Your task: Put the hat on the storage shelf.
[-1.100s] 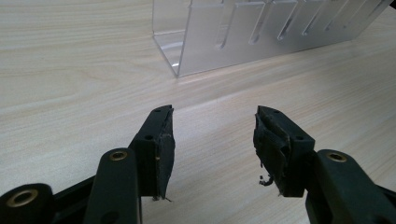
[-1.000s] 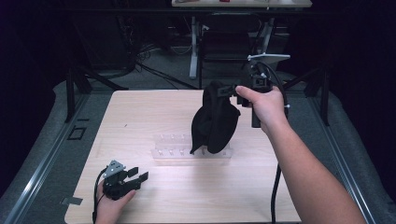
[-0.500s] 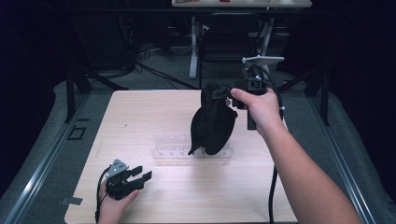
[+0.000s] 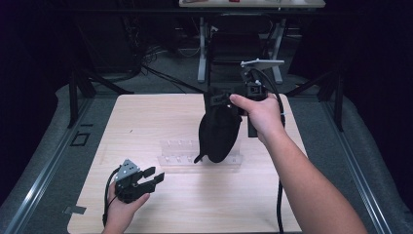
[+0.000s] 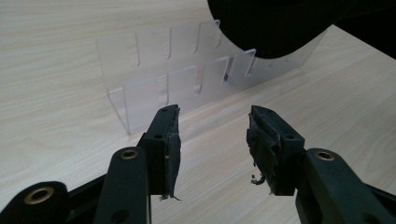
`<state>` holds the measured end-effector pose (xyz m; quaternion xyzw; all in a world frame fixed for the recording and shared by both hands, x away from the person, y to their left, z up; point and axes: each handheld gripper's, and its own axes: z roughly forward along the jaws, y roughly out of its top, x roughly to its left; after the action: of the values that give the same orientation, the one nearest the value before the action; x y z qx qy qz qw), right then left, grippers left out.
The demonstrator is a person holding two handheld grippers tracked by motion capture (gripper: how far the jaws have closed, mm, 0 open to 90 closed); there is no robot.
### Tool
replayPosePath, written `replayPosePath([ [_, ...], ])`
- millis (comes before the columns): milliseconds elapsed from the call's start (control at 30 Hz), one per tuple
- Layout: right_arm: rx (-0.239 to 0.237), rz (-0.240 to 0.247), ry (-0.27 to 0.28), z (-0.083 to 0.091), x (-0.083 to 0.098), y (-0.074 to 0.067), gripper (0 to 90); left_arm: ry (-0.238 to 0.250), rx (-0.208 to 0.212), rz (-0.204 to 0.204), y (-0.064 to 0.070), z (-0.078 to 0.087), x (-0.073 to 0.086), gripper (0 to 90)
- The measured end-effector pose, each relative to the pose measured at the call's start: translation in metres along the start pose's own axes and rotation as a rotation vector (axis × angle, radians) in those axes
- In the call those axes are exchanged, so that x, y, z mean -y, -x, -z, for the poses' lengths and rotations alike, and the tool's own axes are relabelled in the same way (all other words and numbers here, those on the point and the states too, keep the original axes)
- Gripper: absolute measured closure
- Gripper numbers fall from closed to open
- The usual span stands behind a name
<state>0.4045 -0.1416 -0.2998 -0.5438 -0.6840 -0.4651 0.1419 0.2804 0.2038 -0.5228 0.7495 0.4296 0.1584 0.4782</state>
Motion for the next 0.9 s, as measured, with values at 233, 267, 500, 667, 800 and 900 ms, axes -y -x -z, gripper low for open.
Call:
replayPosePath([
  [233, -0.012, 0.001, 0.001, -0.005, 0.001, -0.002, 88.3, 0.018, 0.027, -0.029, 0.012, -0.009, -0.016, 53.7],
  [267, -0.016, 0.002, -0.001, -0.005, 0.001, -0.002, 88.3, 0.021, 0.032, -0.029, 0.013, -0.01, -0.018, 53.7],
  [500, -0.031, -0.003, 0.008, -0.007, 0.003, -0.003, 88.3, 0.028, 0.049, -0.078, 0.032, -0.02, -0.038, 53.8],
  [667, -0.03, 0.002, 0.001, -0.008, 0.004, -0.004, 88.3, 0.033, 0.061, -0.101, 0.04, -0.025, -0.047, 53.4],
  [800, -0.034, 0.001, 0.003, -0.008, 0.005, -0.004, 88.3, 0.033, 0.071, -0.117, 0.046, -0.03, -0.053, 53.4],
  [900, -0.04, -0.004, 0.005, -0.009, 0.005, -0.003, 88.3, 0.03, 0.081, -0.129, 0.052, -0.034, -0.057, 55.9],
])
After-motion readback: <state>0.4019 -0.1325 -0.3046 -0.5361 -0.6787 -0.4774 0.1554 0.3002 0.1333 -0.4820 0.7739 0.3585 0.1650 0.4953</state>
